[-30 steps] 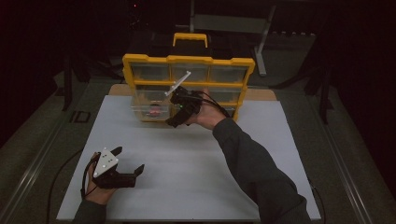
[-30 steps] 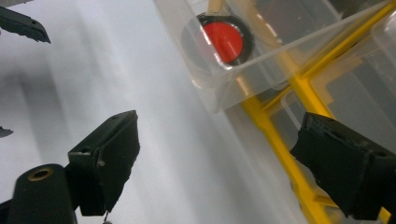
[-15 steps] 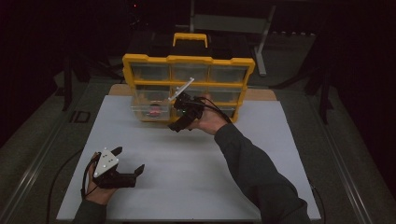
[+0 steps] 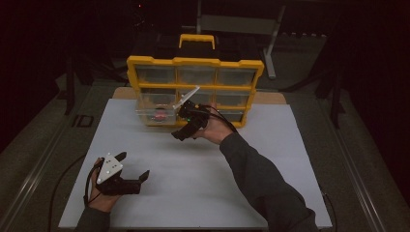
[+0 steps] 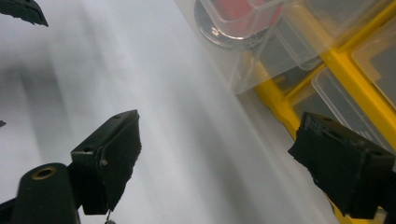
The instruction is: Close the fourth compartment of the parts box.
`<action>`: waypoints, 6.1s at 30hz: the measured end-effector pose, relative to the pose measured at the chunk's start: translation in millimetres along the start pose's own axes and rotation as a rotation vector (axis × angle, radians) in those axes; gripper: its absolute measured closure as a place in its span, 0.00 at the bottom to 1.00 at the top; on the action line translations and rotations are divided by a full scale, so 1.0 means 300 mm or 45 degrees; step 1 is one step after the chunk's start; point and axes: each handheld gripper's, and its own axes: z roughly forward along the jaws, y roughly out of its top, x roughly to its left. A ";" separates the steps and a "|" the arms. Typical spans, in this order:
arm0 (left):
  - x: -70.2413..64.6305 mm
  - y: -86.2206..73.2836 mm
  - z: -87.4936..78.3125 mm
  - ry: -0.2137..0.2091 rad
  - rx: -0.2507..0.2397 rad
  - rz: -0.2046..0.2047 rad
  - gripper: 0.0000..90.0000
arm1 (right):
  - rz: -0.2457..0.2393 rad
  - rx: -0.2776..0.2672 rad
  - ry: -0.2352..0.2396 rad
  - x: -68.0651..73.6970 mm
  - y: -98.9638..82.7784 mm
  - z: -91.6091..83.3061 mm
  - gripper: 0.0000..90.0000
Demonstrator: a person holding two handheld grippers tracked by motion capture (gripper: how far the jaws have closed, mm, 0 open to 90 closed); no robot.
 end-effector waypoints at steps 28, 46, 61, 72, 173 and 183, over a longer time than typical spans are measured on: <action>0.002 -0.001 -0.004 0.003 -0.002 0.001 0.00 | 0.044 -0.178 0.037 0.053 -0.009 0.028 0.60; 0.002 -0.002 -0.004 0.002 -0.002 0.002 0.00 | 0.037 -0.249 -0.026 0.064 0.008 0.058 1.00; 0.001 -0.002 -0.004 0.003 -0.001 0.001 0.00 | 0.073 -0.289 -0.035 0.044 0.020 0.070 1.00; 0.002 -0.002 -0.006 0.003 -0.002 0.000 0.00 | 0.068 -0.301 -0.050 0.050 0.052 0.071 1.00; 0.007 -0.006 -0.011 0.005 -0.005 -0.004 0.00 | 0.150 -0.315 -0.296 -0.056 0.108 0.133 1.00; 0.006 -0.006 -0.010 0.005 -0.004 -0.003 0.00 | 0.141 -0.315 -0.322 -0.066 0.112 0.142 1.00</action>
